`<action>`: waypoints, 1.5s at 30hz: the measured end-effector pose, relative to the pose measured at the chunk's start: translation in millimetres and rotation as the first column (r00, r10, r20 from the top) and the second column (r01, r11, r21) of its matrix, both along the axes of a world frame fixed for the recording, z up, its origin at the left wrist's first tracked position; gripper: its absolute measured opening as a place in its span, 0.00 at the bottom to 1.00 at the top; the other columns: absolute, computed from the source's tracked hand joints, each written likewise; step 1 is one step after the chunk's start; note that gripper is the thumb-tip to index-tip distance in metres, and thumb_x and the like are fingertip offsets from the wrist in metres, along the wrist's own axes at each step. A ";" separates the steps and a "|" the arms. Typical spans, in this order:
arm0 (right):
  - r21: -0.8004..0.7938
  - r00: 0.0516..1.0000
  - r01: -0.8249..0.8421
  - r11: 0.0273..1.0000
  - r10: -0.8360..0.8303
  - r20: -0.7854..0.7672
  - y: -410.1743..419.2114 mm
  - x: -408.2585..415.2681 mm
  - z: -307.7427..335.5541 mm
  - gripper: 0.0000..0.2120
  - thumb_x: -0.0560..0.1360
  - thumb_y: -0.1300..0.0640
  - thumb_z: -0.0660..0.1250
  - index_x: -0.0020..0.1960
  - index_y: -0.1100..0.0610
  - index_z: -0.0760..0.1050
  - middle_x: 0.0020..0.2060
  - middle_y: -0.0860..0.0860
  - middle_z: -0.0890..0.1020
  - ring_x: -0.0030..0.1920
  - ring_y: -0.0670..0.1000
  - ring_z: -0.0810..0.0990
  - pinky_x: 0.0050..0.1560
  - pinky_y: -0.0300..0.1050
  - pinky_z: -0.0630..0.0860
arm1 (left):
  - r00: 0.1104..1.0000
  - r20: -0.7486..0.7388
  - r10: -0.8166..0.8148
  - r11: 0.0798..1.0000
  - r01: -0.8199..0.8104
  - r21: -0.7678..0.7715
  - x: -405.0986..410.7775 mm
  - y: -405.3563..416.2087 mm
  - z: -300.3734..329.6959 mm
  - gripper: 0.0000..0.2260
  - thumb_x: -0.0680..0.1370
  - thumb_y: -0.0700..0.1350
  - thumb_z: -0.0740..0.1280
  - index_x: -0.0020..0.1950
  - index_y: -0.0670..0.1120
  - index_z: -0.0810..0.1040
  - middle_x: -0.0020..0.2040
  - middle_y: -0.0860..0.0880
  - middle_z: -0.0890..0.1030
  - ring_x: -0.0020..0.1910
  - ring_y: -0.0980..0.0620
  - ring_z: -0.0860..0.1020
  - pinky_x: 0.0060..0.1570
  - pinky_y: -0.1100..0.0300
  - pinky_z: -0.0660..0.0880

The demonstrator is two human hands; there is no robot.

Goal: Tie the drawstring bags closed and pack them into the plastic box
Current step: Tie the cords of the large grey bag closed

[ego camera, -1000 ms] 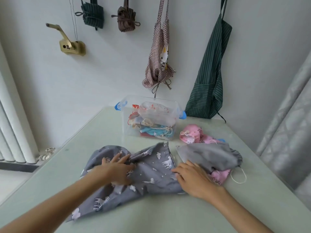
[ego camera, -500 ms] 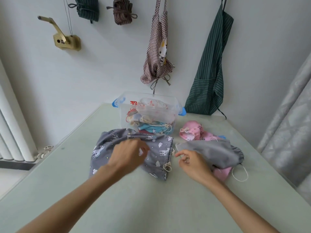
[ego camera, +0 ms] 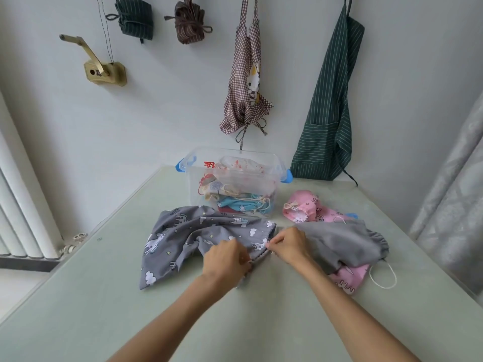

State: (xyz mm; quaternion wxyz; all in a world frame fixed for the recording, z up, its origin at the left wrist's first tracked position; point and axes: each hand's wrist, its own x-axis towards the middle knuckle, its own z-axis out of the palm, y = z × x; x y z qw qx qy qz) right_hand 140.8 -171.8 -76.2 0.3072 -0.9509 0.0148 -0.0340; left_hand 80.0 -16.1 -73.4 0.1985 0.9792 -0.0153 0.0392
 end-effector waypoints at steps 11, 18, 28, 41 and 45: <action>0.739 0.982 -0.100 0.667 0.187 -0.036 -72.0 -85.7 30.2 0.04 0.70 0.66 0.72 0.42 0.62 0.77 0.33 0.55 0.85 0.33 0.47 0.83 0.33 0.34 0.78 | 0.974 -0.175 -0.144 0.382 -0.108 -0.918 -40.8 24.4 7.5 0.11 0.82 0.40 0.59 0.41 0.40 0.74 0.41 0.39 0.77 0.33 0.48 0.77 0.33 0.62 0.78; 0.644 0.955 0.192 0.741 -0.293 0.052 -153.6 -100.8 35.2 0.07 0.71 0.70 0.70 0.40 0.61 0.76 0.29 0.55 0.81 0.24 0.43 0.78 0.31 0.32 0.77 | 0.977 -0.193 0.092 0.001 -0.193 -0.981 -59.8 48.7 12.5 0.12 0.82 0.36 0.55 0.45 0.36 0.77 0.33 0.48 0.84 0.31 0.57 0.83 0.36 0.69 0.79; -0.312 0.978 0.196 0.930 -0.162 0.131 -147.1 -116.9 44.2 0.11 0.71 0.56 0.68 0.54 0.50 0.77 0.56 0.52 0.76 0.59 0.56 0.72 0.52 0.46 0.71 | 0.960 -0.279 0.013 0.948 -0.101 -0.303 -73.7 59.0 48.1 0.10 0.75 0.40 0.69 0.55 0.46 0.75 0.52 0.49 0.76 0.46 0.50 0.76 0.42 0.65 0.73; -0.003 0.995 -0.063 0.998 0.063 0.083 -103.5 -105.9 10.4 0.13 0.74 0.57 0.67 0.32 0.51 0.72 0.27 0.46 0.77 0.34 0.50 0.78 0.35 0.41 0.68 | 0.970 -0.040 -0.241 0.959 0.245 0.140 -57.6 -12.0 23.0 0.12 0.79 0.53 0.61 0.59 0.51 0.77 0.57 0.49 0.81 0.56 0.45 0.78 0.52 0.53 0.74; 0.244 0.979 -0.201 0.949 0.183 0.093 -114.8 -108.0 31.2 0.06 0.74 0.59 0.70 0.38 0.56 0.81 0.28 0.48 0.80 0.31 0.47 0.79 0.36 0.40 0.73 | 0.933 0.047 -0.356 0.906 0.333 0.261 -49.4 10.8 32.2 0.15 0.79 0.59 0.60 0.45 0.49 0.77 0.45 0.49 0.82 0.43 0.46 0.77 0.38 0.56 0.68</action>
